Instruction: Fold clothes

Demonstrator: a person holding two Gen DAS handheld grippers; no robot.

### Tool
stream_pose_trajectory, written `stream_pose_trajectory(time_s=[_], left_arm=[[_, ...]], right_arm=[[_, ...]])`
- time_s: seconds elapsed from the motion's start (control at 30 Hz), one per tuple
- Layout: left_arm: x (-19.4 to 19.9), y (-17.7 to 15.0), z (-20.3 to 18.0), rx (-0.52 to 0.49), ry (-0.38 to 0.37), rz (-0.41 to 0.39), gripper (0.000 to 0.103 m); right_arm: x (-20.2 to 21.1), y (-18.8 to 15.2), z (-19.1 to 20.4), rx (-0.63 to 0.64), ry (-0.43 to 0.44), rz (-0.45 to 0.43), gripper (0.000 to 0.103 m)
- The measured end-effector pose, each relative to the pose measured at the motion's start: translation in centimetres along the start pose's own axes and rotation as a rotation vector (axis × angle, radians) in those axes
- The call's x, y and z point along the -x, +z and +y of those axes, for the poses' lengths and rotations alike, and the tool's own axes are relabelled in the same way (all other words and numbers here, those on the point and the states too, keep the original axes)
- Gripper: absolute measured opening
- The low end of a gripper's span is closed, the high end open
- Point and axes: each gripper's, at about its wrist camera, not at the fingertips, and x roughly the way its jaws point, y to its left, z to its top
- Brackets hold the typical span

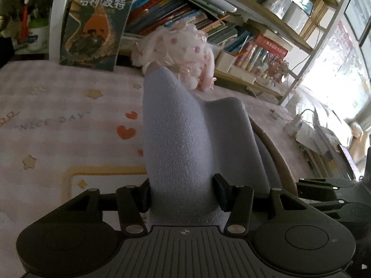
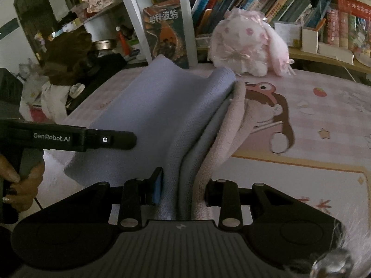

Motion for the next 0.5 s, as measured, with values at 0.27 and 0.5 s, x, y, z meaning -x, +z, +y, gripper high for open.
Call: stream_pose_trajectory(time_s=[0.27, 0.5], left_arm=[[0.3, 1.5, 5.7, -0.003, -0.049, 0.019, 0.051], [-1.1, 4.5, 9.4, 0.023, -0.06, -0.022, 0.051]], right_arm=[[-3.6, 1.3, 4.5, 0.004, -0.057, -0.032, 0.031], [-7.2, 5.4, 5.2, 0.05, -0.067, -0.041, 0.031]])
